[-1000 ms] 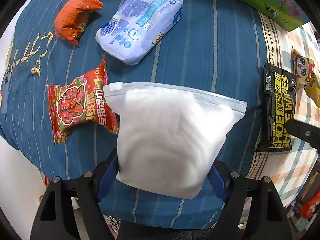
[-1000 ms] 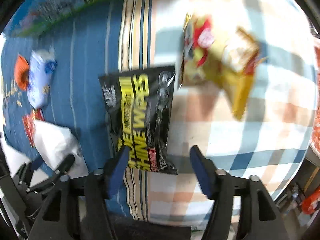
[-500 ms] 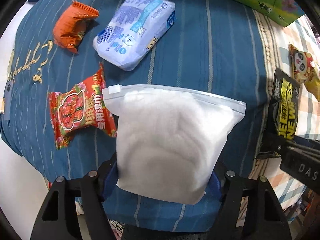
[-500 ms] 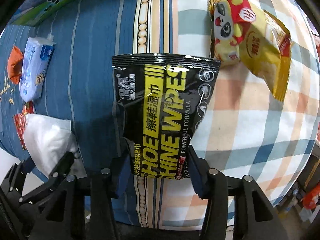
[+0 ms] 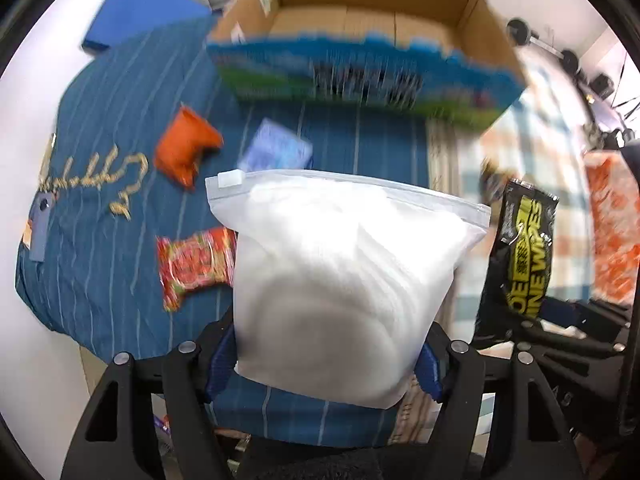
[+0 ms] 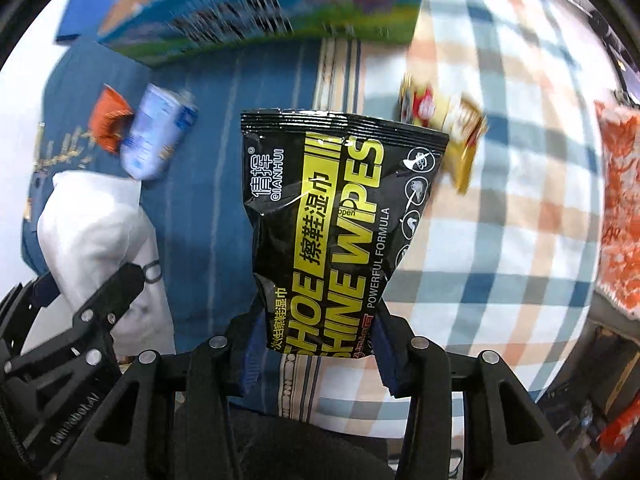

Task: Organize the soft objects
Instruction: 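Carry the white bag and black wipes pack over the cardboard box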

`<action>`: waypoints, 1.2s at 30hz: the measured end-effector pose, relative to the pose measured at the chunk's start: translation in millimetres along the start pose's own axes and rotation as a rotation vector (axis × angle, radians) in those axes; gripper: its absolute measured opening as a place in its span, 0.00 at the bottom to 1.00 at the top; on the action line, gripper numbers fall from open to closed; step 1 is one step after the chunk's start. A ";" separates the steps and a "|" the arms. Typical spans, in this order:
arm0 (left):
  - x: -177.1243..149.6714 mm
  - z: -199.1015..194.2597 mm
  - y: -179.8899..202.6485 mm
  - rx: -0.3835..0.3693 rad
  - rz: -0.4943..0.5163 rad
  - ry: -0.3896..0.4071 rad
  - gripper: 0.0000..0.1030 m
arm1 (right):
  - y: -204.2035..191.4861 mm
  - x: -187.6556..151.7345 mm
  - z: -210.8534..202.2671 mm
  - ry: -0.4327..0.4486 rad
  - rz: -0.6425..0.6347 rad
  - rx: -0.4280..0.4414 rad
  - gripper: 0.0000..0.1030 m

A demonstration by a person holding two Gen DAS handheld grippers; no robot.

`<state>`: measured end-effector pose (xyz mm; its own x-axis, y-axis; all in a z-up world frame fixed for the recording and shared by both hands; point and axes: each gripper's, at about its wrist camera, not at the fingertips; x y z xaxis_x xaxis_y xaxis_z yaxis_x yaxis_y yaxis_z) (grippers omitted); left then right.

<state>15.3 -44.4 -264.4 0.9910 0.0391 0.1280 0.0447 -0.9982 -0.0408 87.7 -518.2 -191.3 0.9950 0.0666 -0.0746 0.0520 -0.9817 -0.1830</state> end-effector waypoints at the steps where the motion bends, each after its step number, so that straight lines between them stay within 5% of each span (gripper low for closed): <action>1: 9.7 -10.2 -1.4 -0.009 -0.002 0.016 0.69 | -22.3 -16.9 -8.2 0.014 -0.003 0.005 0.47; 12: 121.4 -97.0 -39.7 -0.124 0.016 0.179 0.69 | 23.2 -42.7 -183.4 0.217 -0.013 0.092 0.47; 18: 215.8 -85.6 -53.2 -0.189 0.027 0.156 0.69 | 52.0 -23.5 -222.2 0.264 0.033 0.089 0.47; 28: 356.4 44.0 -47.1 -0.260 0.028 -0.075 0.69 | 83.5 79.2 -160.8 0.178 0.109 0.043 0.47; 36: 401.7 119.0 -29.9 -0.290 0.029 -0.218 0.69 | 92.2 150.2 -99.4 0.070 0.099 -0.030 0.47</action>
<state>427.1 6.7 -329.7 0.9963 -0.0121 -0.0850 0.0092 -0.9693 0.2456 250.4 -616.5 -121.9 0.9989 -0.0421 -0.0221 -0.0449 -0.9878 -0.1490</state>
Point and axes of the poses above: each gripper's, at about its wrist camera, not at the fingertips, and z roughly the way its jaws point, y to its right, x to its top, and after that the axes turned 3 degrees about z, right-handed
